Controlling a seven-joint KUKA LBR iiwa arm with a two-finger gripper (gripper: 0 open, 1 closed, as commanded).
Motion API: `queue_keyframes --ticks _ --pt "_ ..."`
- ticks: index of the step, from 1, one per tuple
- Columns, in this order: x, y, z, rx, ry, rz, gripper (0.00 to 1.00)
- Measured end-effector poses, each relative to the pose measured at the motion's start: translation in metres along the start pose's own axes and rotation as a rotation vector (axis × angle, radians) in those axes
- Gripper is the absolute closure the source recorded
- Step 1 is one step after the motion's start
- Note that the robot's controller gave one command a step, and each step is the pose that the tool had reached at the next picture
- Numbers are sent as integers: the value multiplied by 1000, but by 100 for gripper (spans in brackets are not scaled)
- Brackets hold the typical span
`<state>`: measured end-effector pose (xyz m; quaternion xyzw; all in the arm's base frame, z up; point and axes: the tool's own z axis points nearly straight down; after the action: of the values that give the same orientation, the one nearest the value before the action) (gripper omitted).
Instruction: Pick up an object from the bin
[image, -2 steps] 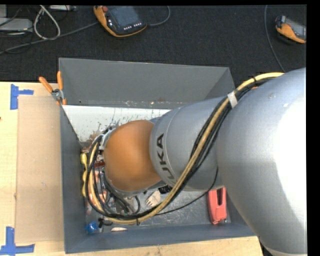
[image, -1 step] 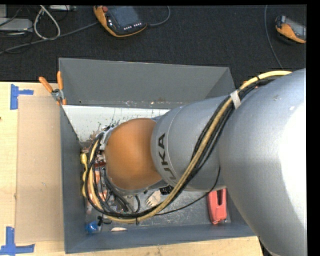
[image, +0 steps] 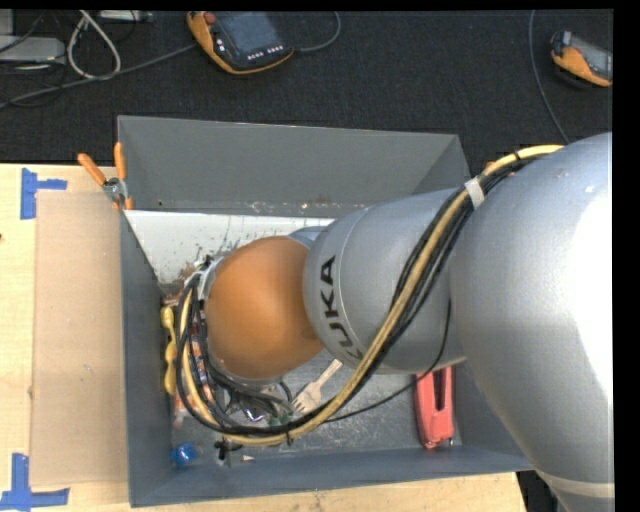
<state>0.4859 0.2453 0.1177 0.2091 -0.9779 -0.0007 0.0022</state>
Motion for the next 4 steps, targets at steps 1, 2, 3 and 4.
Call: queue_keyframes --ticks 1,2,3,4 --pt "-17 -13 49 0 -8 -135 0" --pt "-30 -11 47 1 -10 -656 100" --pt "-30 -11 47 0 -10 -655 100" --pt "-29 -11 40 -1 -10 -652 100"
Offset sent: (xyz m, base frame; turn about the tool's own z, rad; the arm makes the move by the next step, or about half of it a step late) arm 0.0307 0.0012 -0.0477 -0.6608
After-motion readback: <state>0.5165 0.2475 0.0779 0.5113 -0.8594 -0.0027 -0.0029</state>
